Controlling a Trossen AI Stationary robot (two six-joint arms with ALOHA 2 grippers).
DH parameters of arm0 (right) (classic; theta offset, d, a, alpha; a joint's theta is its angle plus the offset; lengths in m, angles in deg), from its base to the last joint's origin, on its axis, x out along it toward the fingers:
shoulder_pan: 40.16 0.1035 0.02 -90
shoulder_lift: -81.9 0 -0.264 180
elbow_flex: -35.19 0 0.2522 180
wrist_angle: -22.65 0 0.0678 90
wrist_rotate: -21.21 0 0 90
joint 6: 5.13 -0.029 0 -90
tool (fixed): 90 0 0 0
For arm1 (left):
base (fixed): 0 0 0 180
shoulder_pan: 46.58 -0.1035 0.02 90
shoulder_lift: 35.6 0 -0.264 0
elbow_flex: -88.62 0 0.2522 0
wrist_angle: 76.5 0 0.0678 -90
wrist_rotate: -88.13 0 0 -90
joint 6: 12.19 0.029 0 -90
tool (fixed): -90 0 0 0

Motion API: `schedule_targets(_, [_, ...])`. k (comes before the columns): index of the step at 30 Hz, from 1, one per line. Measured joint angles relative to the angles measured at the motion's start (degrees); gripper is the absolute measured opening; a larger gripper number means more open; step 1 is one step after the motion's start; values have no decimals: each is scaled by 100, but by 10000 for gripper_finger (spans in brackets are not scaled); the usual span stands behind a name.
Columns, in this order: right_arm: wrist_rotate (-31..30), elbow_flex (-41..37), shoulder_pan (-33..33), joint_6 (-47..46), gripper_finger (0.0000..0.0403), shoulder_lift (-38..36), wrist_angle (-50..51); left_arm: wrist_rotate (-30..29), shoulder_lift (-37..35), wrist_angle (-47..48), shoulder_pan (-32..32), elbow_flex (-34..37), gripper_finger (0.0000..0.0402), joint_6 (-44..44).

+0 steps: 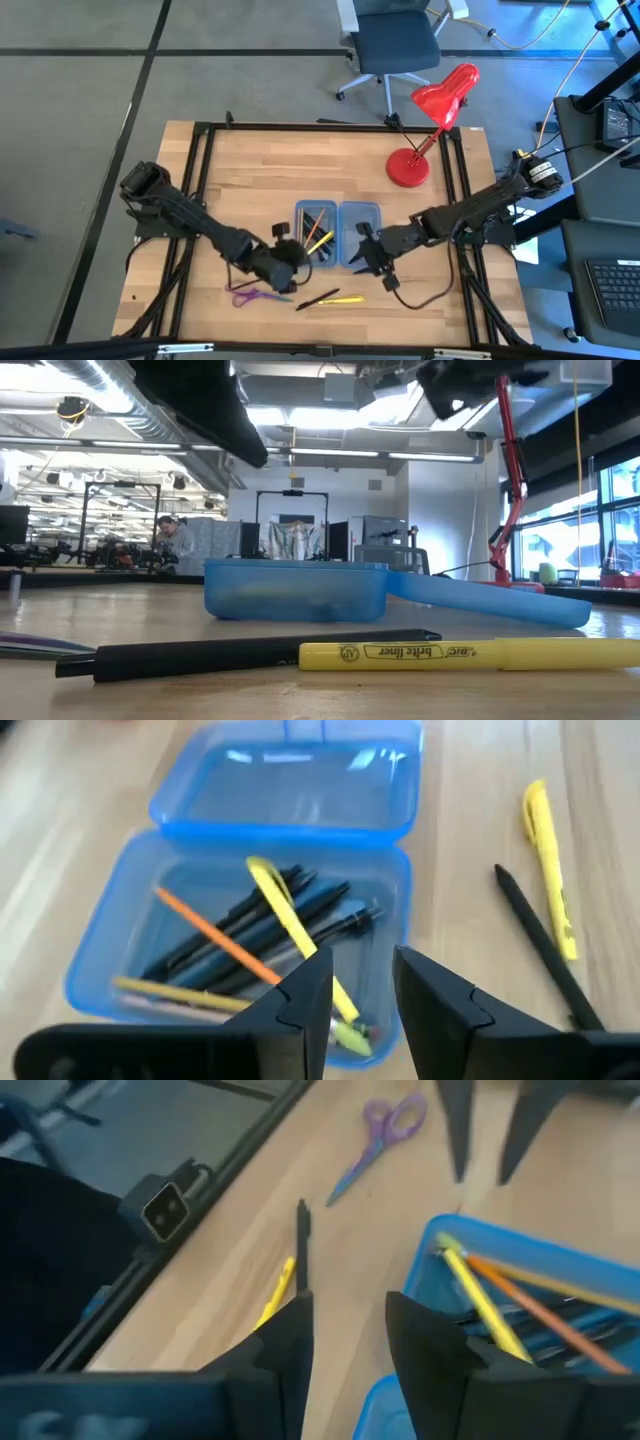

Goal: Pick & place school supplies into a supply box
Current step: Put the yellow pen into the blue supply box

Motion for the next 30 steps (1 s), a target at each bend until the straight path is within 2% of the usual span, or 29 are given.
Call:
schedule_targets(3, [-534, 312, 279, 15, 132, 44, 391, -48, 6, -399, 103, 2, 101, 438])
schedule_targets(6, [-882, 639, 519, -7, 132, 241, 745, 623, 79, -1105, 22, 2, 103, 971])
schedule_targets(10, [-913, 1041, 769, -213, 132, 751, 974, 1739, 174, -1975, -133, 2, 103, 1919])
schedule_targets(15, [-914, 1658, 1040, -954, 132, 1576, 1831, 1897, 177, -2038, -239, 69, 100, 2175])
schedule_targets(18, [-917, 2155, 1210, -1273, 132, 2086, 2450, 1883, 93, -2812, -274, 606, 101, 2222])
schedule_targets(24, [-913, 3038, 1465, -2064, 132, 2894, 3357, 2440, -186, -5713, -314, 2152, 104, 2382])
schedule_targets(28, [-915, 3293, 1508, -2621, 132, 3194, 3661, 2460, -327, -7189, -312, 2947, 100, 2467])
schedule_targets(30, [-913, 3300, 1508, -2738, 132, 3266, 3660, 2413, -381, -7544, -310, 3193, 100, 2312])
